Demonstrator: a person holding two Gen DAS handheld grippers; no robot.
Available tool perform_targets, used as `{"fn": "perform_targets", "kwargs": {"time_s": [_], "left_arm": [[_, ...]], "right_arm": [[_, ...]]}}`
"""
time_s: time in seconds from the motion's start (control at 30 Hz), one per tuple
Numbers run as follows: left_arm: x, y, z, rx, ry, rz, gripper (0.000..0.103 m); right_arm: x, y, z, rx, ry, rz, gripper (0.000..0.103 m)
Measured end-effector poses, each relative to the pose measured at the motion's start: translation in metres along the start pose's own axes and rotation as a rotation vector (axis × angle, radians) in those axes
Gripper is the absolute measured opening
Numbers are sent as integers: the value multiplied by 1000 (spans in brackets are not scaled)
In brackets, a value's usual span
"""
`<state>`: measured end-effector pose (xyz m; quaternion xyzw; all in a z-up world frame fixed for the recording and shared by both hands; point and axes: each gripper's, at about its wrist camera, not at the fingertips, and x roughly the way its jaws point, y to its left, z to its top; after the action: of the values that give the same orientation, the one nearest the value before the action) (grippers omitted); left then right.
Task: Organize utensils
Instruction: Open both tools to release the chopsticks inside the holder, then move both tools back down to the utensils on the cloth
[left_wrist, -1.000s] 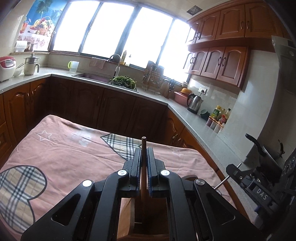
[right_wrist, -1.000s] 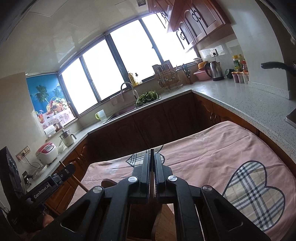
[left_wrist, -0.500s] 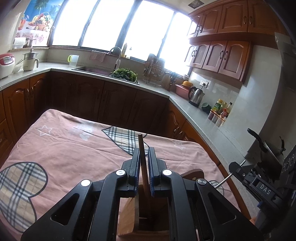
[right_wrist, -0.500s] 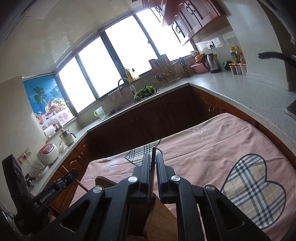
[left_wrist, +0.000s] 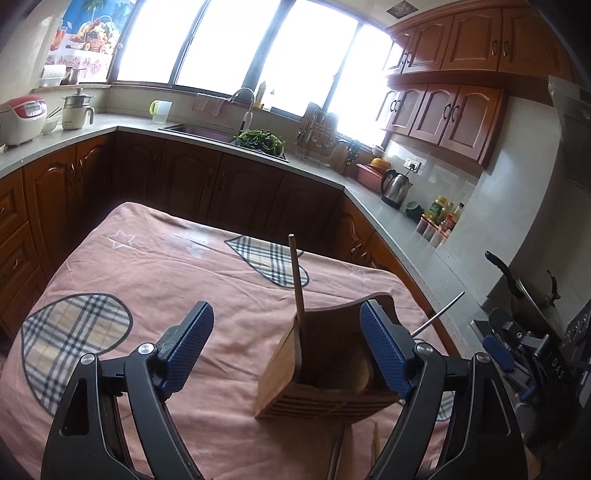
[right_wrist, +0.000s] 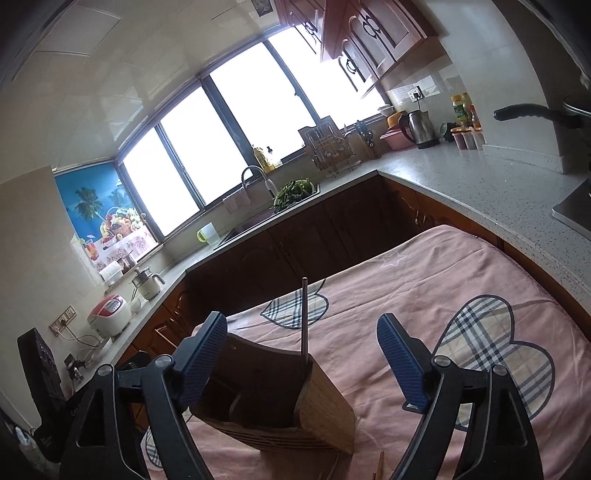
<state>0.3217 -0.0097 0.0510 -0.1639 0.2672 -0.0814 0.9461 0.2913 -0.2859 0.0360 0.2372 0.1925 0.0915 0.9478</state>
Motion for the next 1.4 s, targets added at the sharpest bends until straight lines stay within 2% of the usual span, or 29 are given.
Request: {"fn": "perform_targets", "kwargs": {"time_s": [0.2,0.3,0.7,0.97,1.33,1.4], "left_arm": [[-33,24,-23,-35,49,53,84],[-47,35,-37,-54,80,54,84],[-97,88,-100,-53,208,134,84],[-105,112,-140,-67,287,182,84],[-103,111,-160,-38,347,196,83],[-98,110,-164,-26,369,194,81]], "right_arm": [[-31,2,-17,2,18,-2,87],[-44,3,-29,5,24,-5,87],[-80,-4,-77,-7,114,-27,87],[-93,-1,-101,-32,152,-45,87],[-98,-1,-124,-78,190,-84,87],[-96,-3,-127,-86,200,-96,87]]}}
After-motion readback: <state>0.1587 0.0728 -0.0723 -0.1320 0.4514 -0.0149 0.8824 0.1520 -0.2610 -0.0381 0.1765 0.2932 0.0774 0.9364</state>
